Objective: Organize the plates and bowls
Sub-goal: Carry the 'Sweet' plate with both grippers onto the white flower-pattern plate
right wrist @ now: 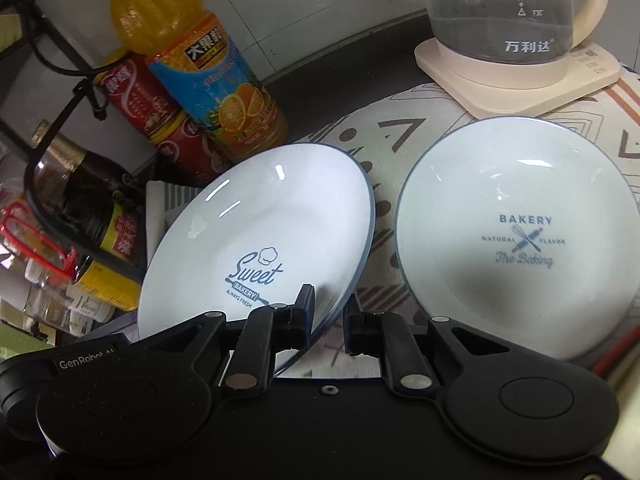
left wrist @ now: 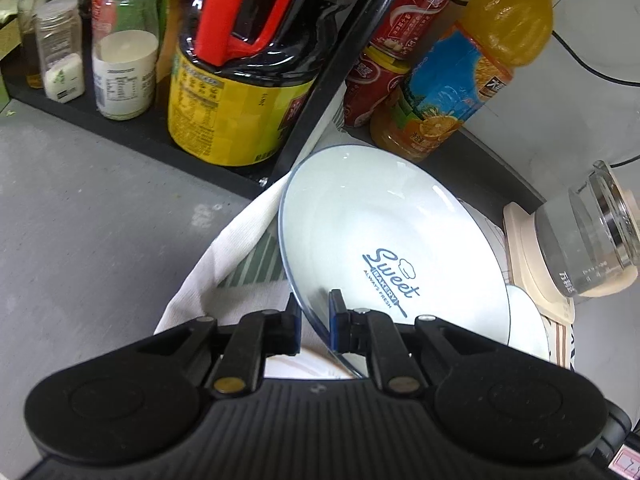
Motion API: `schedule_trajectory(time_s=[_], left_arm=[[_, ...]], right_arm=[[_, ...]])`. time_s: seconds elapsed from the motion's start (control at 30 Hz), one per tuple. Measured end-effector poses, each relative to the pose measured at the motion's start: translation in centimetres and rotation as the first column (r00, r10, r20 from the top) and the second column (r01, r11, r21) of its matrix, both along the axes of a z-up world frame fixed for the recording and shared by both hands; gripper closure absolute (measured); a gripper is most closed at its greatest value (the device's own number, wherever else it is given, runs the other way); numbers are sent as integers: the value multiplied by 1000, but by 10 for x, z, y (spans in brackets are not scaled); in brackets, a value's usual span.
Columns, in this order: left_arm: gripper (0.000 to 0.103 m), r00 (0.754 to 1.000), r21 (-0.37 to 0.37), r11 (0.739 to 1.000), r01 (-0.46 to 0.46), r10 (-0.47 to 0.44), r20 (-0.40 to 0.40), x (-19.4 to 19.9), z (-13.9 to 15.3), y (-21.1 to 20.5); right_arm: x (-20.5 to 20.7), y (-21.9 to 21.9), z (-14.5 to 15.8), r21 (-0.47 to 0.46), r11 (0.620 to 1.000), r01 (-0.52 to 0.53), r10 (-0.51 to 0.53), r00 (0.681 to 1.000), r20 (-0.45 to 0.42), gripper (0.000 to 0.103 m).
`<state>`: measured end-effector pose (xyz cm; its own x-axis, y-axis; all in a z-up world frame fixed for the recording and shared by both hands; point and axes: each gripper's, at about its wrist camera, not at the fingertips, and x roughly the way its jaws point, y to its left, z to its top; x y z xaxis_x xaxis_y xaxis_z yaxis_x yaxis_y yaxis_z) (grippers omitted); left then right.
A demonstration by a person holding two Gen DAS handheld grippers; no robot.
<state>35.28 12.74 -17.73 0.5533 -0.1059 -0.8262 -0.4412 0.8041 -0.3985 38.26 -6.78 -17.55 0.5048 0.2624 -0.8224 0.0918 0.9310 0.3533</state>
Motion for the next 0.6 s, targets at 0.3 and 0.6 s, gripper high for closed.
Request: schedule_trajectory(time_s=[0.3, 0.6], left_arm=[[92, 1000, 18, 1000, -2, 2, 13, -36, 13, -1], [92, 1000, 28, 1000, -5, 4, 27, -76, 19, -3]], right_arm=[[-31, 4, 12, -16, 1000, -19, 19, 1000, 23, 89], [-68, 8, 22, -30, 999, -42, 43, 998, 45, 89]])
